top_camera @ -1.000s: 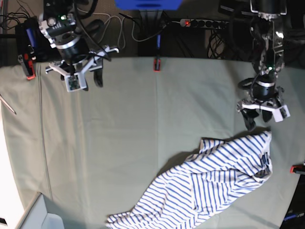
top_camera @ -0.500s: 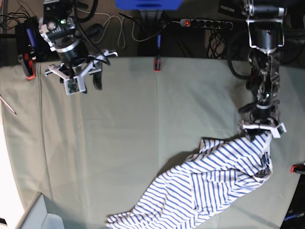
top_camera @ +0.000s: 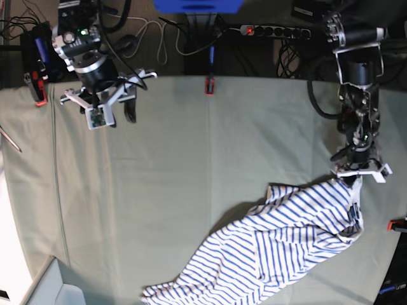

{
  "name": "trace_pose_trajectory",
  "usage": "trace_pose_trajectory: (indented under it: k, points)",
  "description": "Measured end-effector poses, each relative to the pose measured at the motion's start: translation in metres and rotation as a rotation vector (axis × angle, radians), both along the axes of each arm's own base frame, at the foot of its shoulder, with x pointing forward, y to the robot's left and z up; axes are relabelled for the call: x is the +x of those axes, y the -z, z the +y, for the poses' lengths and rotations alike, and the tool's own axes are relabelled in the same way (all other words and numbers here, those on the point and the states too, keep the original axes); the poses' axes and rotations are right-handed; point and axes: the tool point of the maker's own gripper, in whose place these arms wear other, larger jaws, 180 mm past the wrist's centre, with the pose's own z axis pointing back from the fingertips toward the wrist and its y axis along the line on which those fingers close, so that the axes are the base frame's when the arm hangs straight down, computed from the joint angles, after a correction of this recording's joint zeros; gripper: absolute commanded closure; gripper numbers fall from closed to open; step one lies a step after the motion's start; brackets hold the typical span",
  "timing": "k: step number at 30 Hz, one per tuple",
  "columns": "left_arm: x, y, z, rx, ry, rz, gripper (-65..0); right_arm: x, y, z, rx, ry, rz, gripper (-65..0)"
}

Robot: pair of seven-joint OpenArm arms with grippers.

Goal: Layout the t-shirt on the table in an organized manner, then fold the t-shirt properly
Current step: 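Lower the left gripper onto the striped shirt's bunched end, then grasp the shirt with the left gripper and drag it outward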

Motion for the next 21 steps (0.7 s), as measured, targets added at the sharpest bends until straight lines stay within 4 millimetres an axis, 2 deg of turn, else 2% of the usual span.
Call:
trace_pose_trajectory:
  k: [4, 6, 8, 10, 11, 13, 16, 19, 21]
  points:
    - [0.007, 0.000, -0.001, -0.006, -0.004, 0.000, -39.4, 0.007, -0.004, 0.000, 0.001, -0.001, -0.020, -24.8]
    - [0.006, 0.001, -0.001, -0.005, -0.004, 0.002, -33.9, 0.008, -0.005, 0.000, 0.001, -0.001, -0.024, -24.5]
    - [0.006, 0.002, 0.000, -0.005, -0.005, 0.006, -22.3, 0.007, -0.004, 0.000, 0.001, 0.000, -0.018, -24.5]
    - [0.005, 0.003, -0.001, -0.008, -0.004, 0.011, -5.7, 0.007, -0.004, 0.000, 0.000, -0.001, -0.018, -24.5]
    - [0.005, 0.003, -0.001, -0.013, -0.008, 0.007, 0.0, 0.007, -0.004, 0.000, 0.001, 0.000, -0.018, -24.5]
    - [0.005, 0.003, 0.000, -0.010, -0.005, 0.009, -2.2, 0.007, -0.004, 0.000, 0.001, 0.000, -0.019, -24.5]
    - [0.003, 0.000, 0.004, -0.008, 0.002, 0.011, 0.0, 0.006, 0.000, 0.000, 0.002, 0.000, -0.010, -24.4]
    - [-0.008, -0.020, 0.009, 0.050, 0.021, -0.046, -0.1, 0.003, 0.007, 0.000, 0.001, 0.001, 0.013, -24.4]
    - [-0.023, -0.035, 0.009, 0.096, 0.056, -0.081, -0.1, 0.003, 0.007, 0.000, 0.003, 0.001, 0.011, -24.4]
